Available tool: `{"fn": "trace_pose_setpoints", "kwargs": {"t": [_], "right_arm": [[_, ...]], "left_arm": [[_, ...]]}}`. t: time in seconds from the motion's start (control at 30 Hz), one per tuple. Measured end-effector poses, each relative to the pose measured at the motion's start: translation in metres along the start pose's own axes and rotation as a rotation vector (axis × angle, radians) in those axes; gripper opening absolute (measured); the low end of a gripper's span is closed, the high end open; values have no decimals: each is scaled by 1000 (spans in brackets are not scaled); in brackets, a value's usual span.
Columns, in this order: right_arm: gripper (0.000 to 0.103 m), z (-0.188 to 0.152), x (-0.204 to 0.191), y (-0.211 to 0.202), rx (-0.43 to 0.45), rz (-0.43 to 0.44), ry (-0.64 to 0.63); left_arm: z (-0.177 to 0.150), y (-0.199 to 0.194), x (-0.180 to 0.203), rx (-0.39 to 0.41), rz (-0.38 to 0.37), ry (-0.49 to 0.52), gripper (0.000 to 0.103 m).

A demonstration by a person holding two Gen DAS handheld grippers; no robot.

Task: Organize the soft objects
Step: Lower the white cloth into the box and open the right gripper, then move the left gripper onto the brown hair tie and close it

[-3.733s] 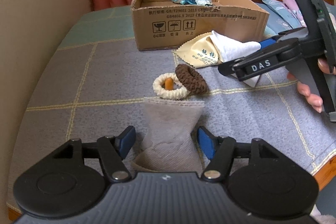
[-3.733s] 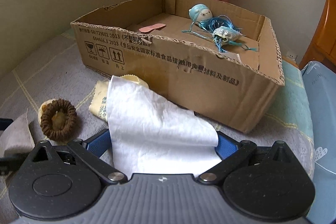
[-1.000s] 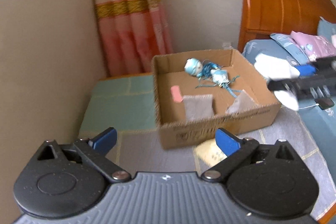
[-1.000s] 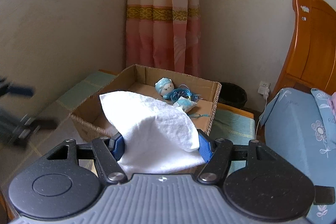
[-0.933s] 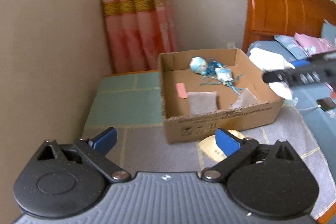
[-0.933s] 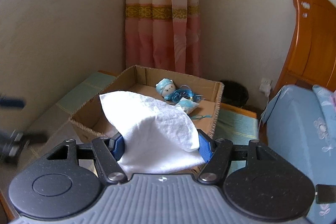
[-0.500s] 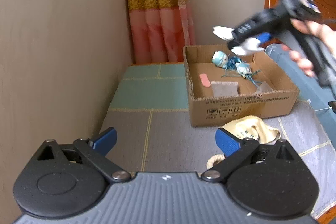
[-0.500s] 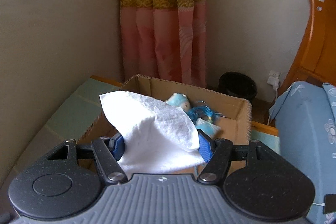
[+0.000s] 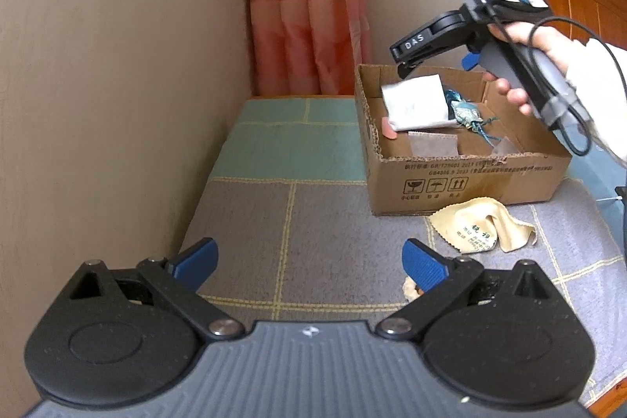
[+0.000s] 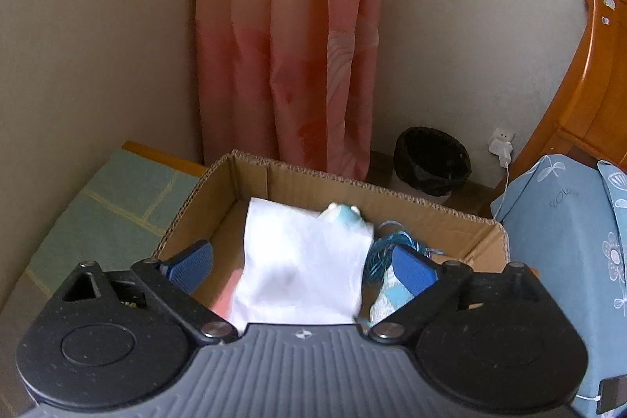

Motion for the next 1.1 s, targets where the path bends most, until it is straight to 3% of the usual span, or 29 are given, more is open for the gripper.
{"fn": "trace_pose_setpoints", "kwargs": {"t": [0.37, 0.67, 0.83, 1.1], "right_arm": [[103, -28, 18, -78, 65, 41, 11], [103, -92, 26, -141, 100, 73, 14], [103, -134, 25, -148, 95, 67, 28], [103, -193, 12, -112, 0, 35, 42]], "left_arm": [[-8, -18, 9, 11, 0, 31, 100], [-26, -21, 20, -20, -7, 55, 100], [-33, -21, 25, -32, -13, 62, 100], [-37, -18, 18, -42, -3, 33, 100]]}}
Point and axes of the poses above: each gripper's, at about its wrist camera, not at the fingertips, and y roughly the way its jaws point, x to its right, z to its top, the point moved 10 cm from there along y, roughly the way its jaws point, and after that the axes turned 14 degrees about -z, right-handed, at the moved point
